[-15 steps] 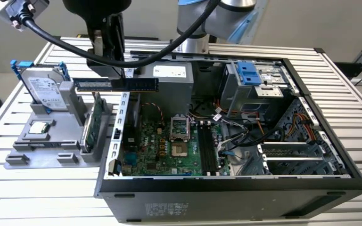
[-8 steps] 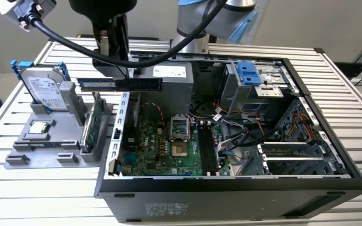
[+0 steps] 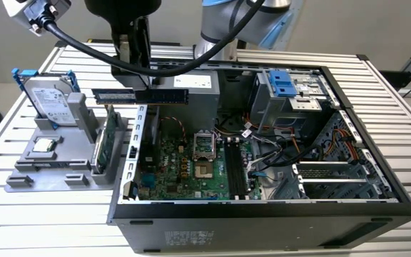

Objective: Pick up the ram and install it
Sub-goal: 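Pick up the ram and move it above insertion slot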

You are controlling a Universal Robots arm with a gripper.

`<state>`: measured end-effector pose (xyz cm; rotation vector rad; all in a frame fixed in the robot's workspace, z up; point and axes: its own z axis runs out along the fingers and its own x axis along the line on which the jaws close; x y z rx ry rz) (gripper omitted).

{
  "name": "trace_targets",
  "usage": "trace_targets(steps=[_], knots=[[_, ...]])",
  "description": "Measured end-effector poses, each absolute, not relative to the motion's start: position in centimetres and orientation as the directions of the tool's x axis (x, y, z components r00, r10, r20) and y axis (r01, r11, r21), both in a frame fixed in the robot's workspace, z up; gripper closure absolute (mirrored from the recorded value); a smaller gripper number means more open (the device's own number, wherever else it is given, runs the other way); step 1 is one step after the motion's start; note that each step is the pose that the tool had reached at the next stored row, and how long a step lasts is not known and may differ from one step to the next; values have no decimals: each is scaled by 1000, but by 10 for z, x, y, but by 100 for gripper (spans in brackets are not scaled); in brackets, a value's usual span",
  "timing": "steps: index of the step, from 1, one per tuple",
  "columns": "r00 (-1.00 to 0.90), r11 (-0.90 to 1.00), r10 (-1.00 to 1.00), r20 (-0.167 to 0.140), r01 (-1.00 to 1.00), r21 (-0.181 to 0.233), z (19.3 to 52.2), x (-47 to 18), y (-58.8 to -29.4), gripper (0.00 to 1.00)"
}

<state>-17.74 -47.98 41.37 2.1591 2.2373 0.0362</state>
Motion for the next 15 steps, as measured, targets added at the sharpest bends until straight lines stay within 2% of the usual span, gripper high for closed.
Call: trace_targets(steps=[15], knots=[[-35, 36, 999, -7, 999, 39, 414, -167, -480, 100]])
